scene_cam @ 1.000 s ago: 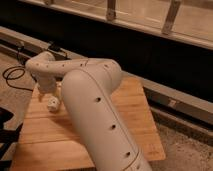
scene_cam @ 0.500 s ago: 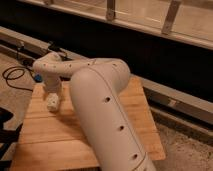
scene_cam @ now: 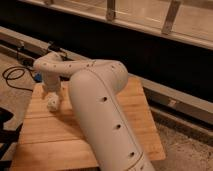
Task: Place the bottle in the ceramic bowl
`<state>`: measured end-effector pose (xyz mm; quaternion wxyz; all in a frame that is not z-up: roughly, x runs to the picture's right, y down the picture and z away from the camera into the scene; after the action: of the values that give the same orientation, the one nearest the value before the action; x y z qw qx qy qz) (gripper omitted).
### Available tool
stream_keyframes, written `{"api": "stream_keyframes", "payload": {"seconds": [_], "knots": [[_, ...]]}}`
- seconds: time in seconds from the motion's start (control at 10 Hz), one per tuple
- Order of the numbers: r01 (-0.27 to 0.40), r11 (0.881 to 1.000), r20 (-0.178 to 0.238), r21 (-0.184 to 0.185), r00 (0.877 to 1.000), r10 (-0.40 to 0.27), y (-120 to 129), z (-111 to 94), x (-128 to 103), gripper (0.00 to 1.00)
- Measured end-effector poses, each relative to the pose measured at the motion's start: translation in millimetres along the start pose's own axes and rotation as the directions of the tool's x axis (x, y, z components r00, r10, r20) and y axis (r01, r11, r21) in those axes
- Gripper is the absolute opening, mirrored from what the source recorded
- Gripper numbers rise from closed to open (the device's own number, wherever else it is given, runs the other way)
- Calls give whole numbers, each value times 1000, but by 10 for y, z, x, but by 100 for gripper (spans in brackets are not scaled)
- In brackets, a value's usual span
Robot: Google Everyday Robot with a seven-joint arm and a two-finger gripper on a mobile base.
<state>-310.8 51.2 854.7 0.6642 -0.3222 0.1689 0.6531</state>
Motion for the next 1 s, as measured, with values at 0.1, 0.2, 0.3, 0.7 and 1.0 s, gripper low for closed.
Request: {"api": "stream_keyframes", "payload": {"seconds": [0.1, 0.2, 0.3, 0.7, 1.0], "knots": [[2, 1000, -6, 0, 1000, -2, 26, 25, -30, 65], [3, 1000, -16, 7, 1000, -3, 42, 87, -65, 65], [5, 1000, -30, 12, 1000, -4, 69, 165, -77, 65], [-12, 999, -113, 37, 993, 16, -5, 575, -77, 65], [-19, 999, -147, 50, 989, 26, -48, 714, -38, 56]]}}
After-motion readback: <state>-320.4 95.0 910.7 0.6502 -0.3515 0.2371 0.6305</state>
